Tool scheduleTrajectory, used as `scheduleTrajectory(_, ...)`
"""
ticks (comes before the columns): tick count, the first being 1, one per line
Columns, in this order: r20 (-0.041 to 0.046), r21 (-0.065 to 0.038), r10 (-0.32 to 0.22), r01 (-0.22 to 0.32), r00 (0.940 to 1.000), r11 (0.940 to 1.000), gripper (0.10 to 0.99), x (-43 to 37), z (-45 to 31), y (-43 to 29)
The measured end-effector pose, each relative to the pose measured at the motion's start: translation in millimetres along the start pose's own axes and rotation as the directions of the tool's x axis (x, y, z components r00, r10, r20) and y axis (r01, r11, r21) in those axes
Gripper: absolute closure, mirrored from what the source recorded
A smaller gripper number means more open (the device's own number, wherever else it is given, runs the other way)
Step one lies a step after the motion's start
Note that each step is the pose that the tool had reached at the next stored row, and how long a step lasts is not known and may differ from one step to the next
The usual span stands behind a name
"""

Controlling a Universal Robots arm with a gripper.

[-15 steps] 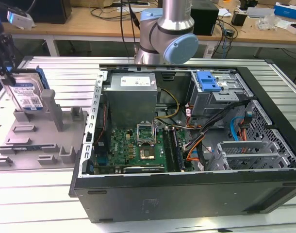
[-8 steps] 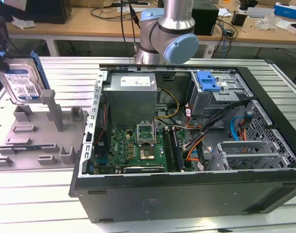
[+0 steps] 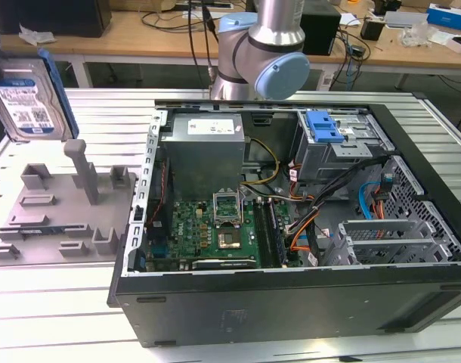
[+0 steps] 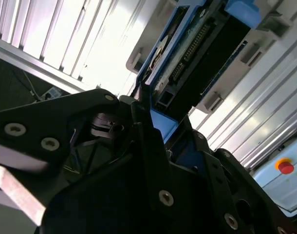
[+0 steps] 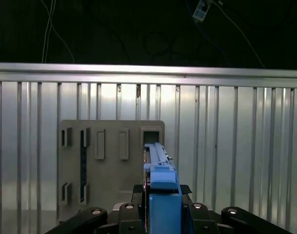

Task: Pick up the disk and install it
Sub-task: 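Pick up the disk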

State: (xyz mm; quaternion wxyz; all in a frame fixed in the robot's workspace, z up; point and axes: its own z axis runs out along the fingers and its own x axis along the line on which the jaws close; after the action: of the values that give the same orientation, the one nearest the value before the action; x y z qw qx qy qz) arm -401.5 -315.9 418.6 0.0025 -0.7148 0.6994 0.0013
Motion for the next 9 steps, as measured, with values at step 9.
scheduleTrajectory(9, 0.0022, 0.0, 0.0, 0.0, 1.0, 1.0, 0.718, 0.1, -67.2, -13.0)
